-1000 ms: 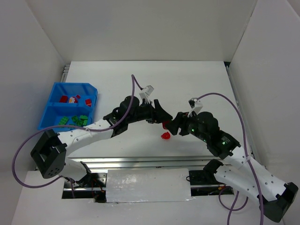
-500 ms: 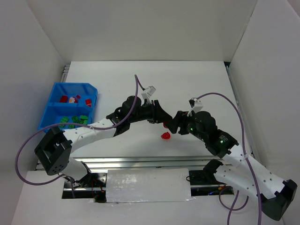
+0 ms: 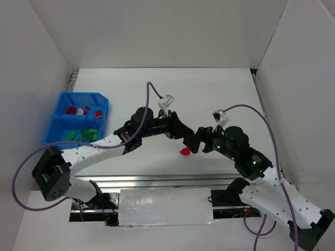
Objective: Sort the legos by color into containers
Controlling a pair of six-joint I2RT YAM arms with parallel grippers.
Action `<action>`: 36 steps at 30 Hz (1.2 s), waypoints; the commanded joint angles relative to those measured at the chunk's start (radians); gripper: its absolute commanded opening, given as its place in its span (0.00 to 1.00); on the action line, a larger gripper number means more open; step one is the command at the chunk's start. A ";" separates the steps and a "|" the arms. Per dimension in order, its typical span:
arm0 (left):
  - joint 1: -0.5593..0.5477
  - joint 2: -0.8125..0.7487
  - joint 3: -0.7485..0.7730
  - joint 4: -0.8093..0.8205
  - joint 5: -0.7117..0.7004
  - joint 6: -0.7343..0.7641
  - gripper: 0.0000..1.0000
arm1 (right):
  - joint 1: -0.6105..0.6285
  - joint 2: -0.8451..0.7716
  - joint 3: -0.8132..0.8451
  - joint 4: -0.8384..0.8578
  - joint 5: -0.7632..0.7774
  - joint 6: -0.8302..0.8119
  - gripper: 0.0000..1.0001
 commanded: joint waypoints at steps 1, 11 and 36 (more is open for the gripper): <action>-0.003 -0.077 0.010 0.041 0.048 0.100 0.00 | -0.040 -0.079 0.060 -0.004 -0.168 -0.072 1.00; 0.003 -0.230 -0.043 0.179 0.294 0.224 0.00 | -0.236 -0.213 0.051 0.203 -0.779 -0.069 1.00; 0.002 -0.225 -0.103 0.419 0.359 0.117 0.00 | -0.118 -0.063 -0.024 0.516 -0.835 0.066 0.72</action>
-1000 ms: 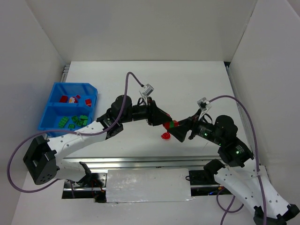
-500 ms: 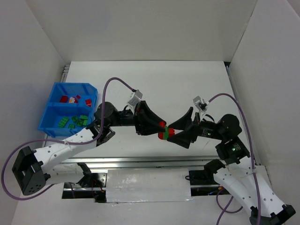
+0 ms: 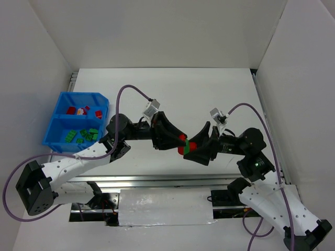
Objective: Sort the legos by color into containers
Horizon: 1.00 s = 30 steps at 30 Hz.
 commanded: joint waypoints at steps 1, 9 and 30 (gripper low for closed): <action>0.000 -0.001 0.015 0.074 -0.018 0.010 0.00 | 0.034 0.018 0.014 0.006 0.052 -0.045 0.70; 0.026 -0.038 0.061 -0.067 0.017 0.105 0.00 | 0.034 -0.026 -0.002 -0.059 0.129 -0.144 0.00; 0.890 0.005 0.217 -1.043 -1.024 -0.097 0.00 | -0.022 0.089 0.001 -0.139 0.496 -0.100 0.00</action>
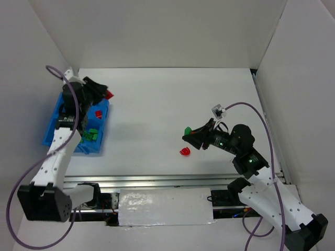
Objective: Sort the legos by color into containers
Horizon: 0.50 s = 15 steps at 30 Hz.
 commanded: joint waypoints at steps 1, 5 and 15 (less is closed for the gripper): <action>0.164 0.162 0.025 -0.237 -0.347 -0.154 0.00 | -0.003 0.055 0.078 -0.040 0.085 0.024 0.00; 0.261 0.275 0.075 -0.189 -0.364 -0.179 0.19 | -0.001 0.063 0.098 -0.065 0.048 0.014 0.00; 0.325 0.353 0.125 -0.117 -0.287 -0.158 0.99 | 0.000 0.069 0.089 -0.093 0.004 -0.003 0.00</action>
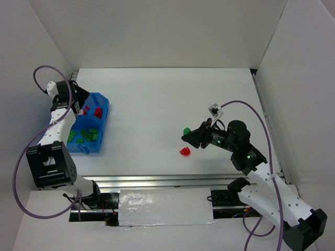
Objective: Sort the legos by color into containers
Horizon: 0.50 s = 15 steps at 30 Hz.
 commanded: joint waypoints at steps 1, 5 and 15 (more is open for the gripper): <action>0.013 -0.064 0.012 0.085 0.032 0.012 0.99 | 0.002 0.002 0.046 0.001 -0.027 -0.014 0.00; -0.004 -0.162 -0.008 0.125 0.104 0.047 1.00 | 0.000 0.029 0.050 0.016 -0.051 0.002 0.00; -0.626 -0.494 -0.367 0.744 0.969 0.170 0.99 | -0.009 0.074 0.040 0.327 -0.571 0.104 0.00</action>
